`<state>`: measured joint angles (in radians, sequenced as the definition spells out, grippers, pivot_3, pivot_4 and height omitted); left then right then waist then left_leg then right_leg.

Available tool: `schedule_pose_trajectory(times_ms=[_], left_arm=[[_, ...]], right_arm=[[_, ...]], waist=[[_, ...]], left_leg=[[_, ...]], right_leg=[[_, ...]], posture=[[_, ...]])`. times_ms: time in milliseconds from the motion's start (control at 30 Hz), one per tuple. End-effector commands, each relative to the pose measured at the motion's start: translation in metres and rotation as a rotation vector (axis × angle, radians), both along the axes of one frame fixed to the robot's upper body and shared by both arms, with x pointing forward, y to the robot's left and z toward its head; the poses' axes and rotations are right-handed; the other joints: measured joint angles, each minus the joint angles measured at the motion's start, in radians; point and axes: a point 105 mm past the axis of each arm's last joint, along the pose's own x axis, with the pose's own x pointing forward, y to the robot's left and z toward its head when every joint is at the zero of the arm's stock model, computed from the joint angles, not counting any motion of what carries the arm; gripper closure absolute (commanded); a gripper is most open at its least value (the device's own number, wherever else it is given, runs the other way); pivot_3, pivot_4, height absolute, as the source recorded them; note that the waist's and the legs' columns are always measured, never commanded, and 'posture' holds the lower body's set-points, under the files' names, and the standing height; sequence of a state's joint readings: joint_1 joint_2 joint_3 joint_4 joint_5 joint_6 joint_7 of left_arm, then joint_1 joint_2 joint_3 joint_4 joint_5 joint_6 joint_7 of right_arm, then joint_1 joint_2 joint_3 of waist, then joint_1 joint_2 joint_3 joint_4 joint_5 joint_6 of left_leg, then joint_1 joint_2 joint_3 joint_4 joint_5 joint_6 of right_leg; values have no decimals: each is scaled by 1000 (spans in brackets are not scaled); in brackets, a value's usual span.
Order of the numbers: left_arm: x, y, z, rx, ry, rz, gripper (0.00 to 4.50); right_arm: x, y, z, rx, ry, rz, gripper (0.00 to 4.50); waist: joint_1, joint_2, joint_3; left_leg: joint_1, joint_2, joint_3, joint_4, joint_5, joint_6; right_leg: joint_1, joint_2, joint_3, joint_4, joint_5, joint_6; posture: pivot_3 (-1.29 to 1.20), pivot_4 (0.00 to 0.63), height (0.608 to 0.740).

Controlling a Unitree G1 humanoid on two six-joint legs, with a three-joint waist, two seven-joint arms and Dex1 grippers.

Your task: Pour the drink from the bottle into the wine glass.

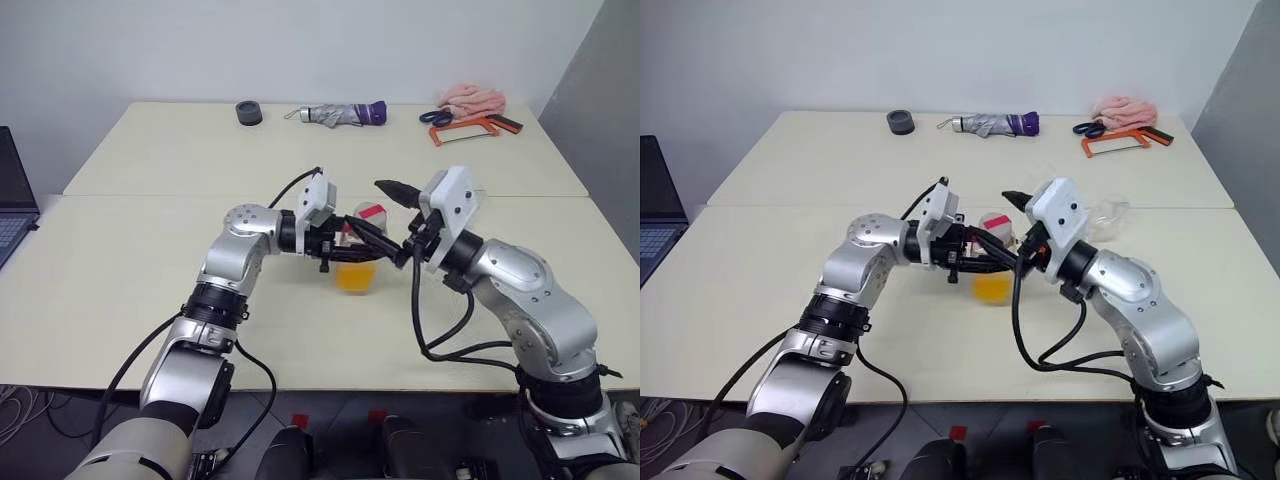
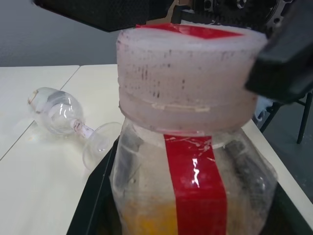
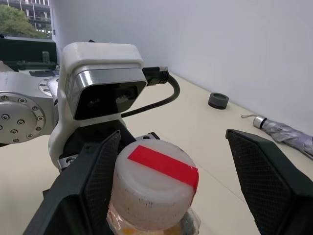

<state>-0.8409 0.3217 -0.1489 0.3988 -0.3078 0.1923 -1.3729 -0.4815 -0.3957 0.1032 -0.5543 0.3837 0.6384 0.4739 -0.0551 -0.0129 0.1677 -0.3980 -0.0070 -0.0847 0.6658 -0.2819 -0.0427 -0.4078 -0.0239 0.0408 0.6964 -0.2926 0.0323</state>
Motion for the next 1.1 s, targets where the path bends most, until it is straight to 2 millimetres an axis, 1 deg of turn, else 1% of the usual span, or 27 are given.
schedule_pose_trajectory(times_ms=[33, 433, 767, 967, 1100], left_arm=[[-1, 2, 15, -33, -51, -13, 2713], [1, 3, 14, -31, -51, -10, 2714], [3, 3, 15, -35, -56, -3, 2739], [4, 3, 15, -37, -60, 1, 2785], [4, 3, 16, -39, -63, 1, 2785]], right_arm=[[3, -24, 12, 23, -41, -97, 833], [-1, -32, 9, 18, -19, -110, 833], [-7, -35, 6, -8, 2, -93, 833], [-18, -34, 3, -21, 36, -28, 833], [-31, -28, 8, -7, 53, 61, 833]], waist=[[0, 0, 0], [0, 0, 0], [0, 0, 0], [0, 0, 0], [0, 0, 0]], left_leg=[[0, 0, 0, 0, 0, 0], [0, 0, 0, 0, 0, 0], [0, 0, 0, 0, 0, 0], [0, 0, 0, 0, 0, 0], [0, 0, 0, 0, 0, 0]], right_leg=[[0, 0, 0, 0, 0, 0], [0, 0, 0, 0, 0, 0], [0, 0, 0, 0, 0, 0], [0, 0, 0, 0, 0, 0], [0, 0, 0, 0, 0, 0]], posture=[[0, 150, 740], [0, 150, 740], [0, 150, 740], [0, 150, 740], [0, 150, 740]])
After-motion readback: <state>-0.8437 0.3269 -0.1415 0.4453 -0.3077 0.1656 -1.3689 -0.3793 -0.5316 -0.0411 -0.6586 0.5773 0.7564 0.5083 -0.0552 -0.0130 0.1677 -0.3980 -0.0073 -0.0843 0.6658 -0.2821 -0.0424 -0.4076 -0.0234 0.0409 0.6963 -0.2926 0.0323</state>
